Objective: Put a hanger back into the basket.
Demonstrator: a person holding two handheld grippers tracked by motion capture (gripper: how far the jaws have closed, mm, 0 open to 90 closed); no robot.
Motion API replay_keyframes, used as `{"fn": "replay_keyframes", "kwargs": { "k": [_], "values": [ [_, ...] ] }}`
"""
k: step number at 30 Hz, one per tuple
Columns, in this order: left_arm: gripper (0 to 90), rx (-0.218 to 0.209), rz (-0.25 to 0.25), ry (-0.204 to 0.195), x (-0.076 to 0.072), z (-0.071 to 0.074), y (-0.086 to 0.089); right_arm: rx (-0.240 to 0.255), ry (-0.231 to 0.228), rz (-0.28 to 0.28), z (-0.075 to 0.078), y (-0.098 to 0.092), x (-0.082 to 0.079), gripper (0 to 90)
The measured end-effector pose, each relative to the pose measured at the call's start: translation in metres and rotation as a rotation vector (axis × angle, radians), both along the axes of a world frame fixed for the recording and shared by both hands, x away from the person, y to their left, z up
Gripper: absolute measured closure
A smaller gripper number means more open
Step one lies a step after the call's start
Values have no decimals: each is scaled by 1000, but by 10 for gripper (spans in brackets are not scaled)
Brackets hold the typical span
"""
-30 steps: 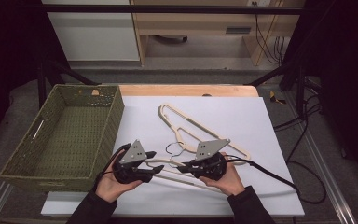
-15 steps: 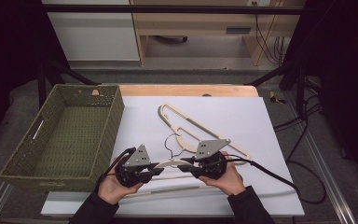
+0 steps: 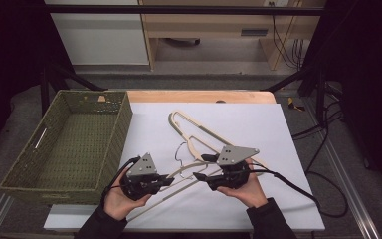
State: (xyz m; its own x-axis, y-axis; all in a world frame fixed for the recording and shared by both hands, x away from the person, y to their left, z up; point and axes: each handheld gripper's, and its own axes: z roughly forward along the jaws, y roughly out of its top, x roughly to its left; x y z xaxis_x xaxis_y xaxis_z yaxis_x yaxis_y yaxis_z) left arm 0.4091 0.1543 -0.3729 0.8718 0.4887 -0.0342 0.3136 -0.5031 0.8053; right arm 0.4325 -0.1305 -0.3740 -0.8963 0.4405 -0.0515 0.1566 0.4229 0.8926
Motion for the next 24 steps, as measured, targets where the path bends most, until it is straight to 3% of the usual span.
{"fn": "replay_keyframes", "kwargs": {
  "k": [5,10,17,21,24],
  "values": [
    [861,-31,62,-41,-3,12,11,68,2,-87,5,-22,1,241],
    [861,-61,125,-77,-7,24,23,144,9,-151,8,-42,-1,180],
    [861,-95,184,-115,-7,46,44,180,2,-239,5,-62,-3,149],
    [861,-145,207,-149,-7,64,60,189,3,-265,4,-69,-4,132],
    [861,-155,227,-166,-5,80,71,196,2,-288,1,-77,-6,121]
  ]
}}
